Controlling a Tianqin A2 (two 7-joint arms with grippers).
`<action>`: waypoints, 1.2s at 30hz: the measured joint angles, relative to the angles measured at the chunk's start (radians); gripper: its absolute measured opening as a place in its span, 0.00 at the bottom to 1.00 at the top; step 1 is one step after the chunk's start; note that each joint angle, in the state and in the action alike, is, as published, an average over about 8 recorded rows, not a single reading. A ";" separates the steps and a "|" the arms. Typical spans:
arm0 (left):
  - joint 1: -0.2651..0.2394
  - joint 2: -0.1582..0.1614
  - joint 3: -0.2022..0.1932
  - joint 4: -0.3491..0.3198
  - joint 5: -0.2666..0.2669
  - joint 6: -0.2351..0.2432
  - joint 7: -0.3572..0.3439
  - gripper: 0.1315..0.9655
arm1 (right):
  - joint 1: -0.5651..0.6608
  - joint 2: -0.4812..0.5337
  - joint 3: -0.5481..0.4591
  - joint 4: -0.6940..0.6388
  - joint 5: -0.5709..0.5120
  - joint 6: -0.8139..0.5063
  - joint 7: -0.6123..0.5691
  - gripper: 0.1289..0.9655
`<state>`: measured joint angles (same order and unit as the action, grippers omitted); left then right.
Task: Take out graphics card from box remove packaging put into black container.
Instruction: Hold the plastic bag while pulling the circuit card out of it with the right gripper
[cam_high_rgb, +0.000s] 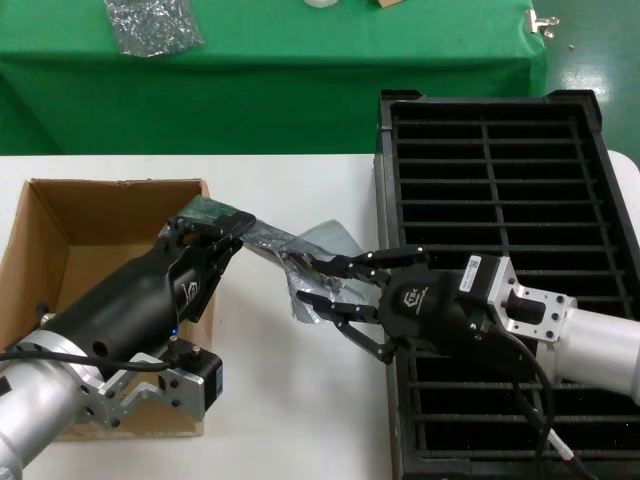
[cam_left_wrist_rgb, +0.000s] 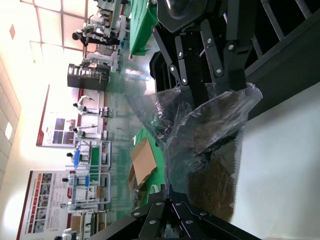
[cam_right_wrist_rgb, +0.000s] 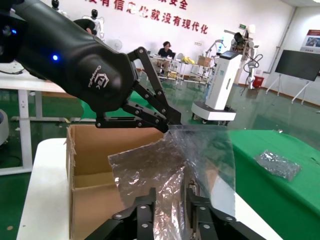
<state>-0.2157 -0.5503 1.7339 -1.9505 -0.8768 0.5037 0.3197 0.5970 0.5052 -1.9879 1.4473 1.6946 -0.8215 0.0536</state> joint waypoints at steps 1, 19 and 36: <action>0.000 0.000 0.000 0.000 0.000 0.000 0.000 0.01 | 0.001 -0.001 0.001 -0.004 0.001 0.000 -0.003 0.12; 0.000 0.000 0.000 0.000 0.000 0.000 0.000 0.01 | 0.030 -0.017 0.027 -0.075 0.016 0.017 -0.012 0.38; 0.000 0.000 0.000 0.000 0.000 0.000 0.000 0.01 | 0.046 -0.034 0.043 -0.128 0.049 0.007 0.008 0.28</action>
<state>-0.2157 -0.5503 1.7339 -1.9505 -0.8768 0.5037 0.3197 0.6434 0.4712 -1.9453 1.3189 1.7436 -0.8144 0.0613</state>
